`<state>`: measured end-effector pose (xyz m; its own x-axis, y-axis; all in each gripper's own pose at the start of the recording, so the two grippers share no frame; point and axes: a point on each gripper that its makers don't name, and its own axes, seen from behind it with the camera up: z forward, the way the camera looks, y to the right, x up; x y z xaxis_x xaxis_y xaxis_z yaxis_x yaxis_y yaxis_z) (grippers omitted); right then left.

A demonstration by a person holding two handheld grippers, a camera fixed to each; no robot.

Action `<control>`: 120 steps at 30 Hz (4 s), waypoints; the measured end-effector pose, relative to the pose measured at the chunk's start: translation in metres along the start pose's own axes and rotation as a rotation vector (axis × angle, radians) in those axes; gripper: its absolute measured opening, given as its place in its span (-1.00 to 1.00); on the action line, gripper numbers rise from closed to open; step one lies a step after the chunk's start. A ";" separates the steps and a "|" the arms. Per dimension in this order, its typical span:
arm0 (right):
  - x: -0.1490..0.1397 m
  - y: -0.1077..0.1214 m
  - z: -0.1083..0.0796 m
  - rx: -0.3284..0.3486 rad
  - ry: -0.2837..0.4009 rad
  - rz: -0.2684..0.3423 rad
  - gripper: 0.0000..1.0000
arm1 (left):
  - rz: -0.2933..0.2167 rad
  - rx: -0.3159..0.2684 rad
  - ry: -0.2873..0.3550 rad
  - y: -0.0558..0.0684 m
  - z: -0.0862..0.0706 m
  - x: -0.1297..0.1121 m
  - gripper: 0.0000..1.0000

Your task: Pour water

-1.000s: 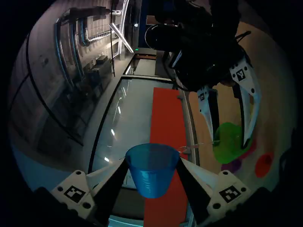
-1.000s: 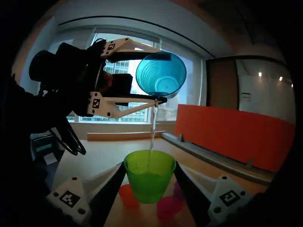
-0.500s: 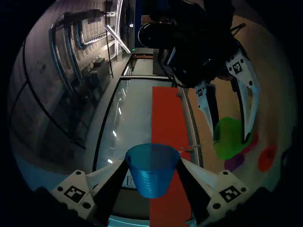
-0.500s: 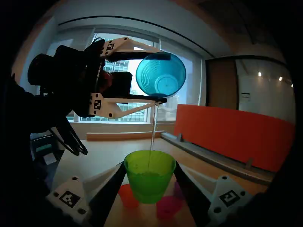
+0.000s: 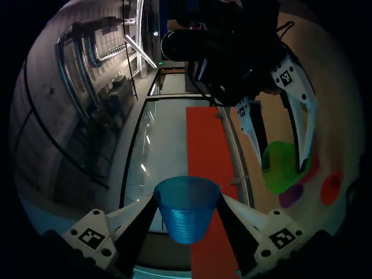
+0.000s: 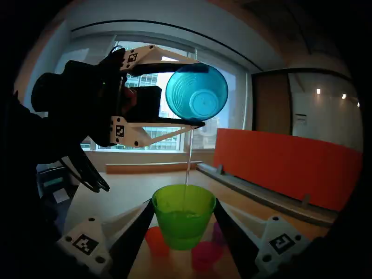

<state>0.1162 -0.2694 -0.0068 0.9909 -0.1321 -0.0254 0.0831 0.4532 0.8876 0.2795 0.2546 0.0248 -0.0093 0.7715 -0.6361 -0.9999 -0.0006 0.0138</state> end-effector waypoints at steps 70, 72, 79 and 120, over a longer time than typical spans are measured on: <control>0.017 0.004 -0.008 -0.029 0.031 -0.012 0.84 | -1.243 0.054 0.020 -0.011 0.003 -0.044 0.72; 0.018 0.004 -0.008 -0.031 0.031 -0.013 0.84 | -1.291 0.055 0.021 -0.011 0.004 -0.046 0.72; 0.020 0.004 -0.010 -0.035 0.032 -0.013 0.83 | -1.442 0.057 0.015 -0.010 0.008 -0.053 0.72; 0.023 0.005 -0.015 -0.055 0.022 0.000 0.84 | -1.548 0.066 -0.033 0.002 -0.002 -0.080 0.72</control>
<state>0.1410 -0.2571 -0.0102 0.9930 -0.1125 -0.0359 0.0879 0.5013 0.8608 0.2785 0.1917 0.0743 0.9990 0.0056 -0.0440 -0.0304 0.8100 -0.5857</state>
